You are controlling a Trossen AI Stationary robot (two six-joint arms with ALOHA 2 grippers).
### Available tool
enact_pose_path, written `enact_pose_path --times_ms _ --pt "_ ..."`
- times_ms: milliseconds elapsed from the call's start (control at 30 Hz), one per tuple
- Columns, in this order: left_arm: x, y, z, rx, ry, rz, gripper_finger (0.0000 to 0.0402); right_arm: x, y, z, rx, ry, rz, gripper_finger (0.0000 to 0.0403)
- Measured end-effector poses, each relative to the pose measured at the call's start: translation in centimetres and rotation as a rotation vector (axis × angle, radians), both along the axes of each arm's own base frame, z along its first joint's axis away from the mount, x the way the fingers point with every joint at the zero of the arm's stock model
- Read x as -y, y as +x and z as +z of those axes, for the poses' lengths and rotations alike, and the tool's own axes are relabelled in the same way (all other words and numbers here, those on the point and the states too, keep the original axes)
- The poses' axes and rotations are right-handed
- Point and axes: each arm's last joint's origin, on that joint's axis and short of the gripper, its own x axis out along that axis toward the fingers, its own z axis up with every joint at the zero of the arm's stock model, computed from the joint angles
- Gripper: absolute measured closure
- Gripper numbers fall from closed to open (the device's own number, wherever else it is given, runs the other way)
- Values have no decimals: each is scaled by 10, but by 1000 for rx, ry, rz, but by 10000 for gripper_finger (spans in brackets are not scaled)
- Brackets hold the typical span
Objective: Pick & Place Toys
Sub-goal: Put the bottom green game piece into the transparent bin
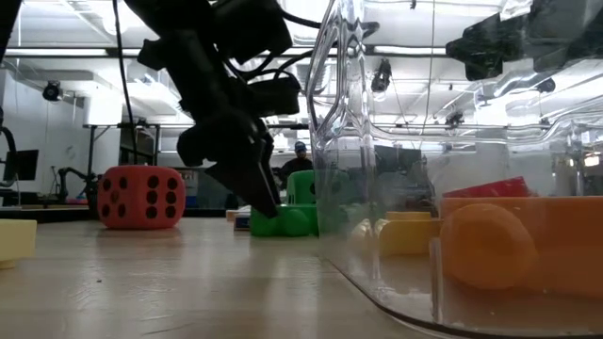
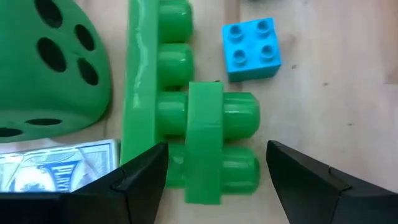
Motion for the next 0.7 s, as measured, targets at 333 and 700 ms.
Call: enact_pose_path --times_ms 333,700 --pt "1 -5 -4 -20 -16 25 175 0 0 0 0 0 0 235" --pt "14 -15 2 -64 -8 0 251 0 0 0 -1 0 0 235"
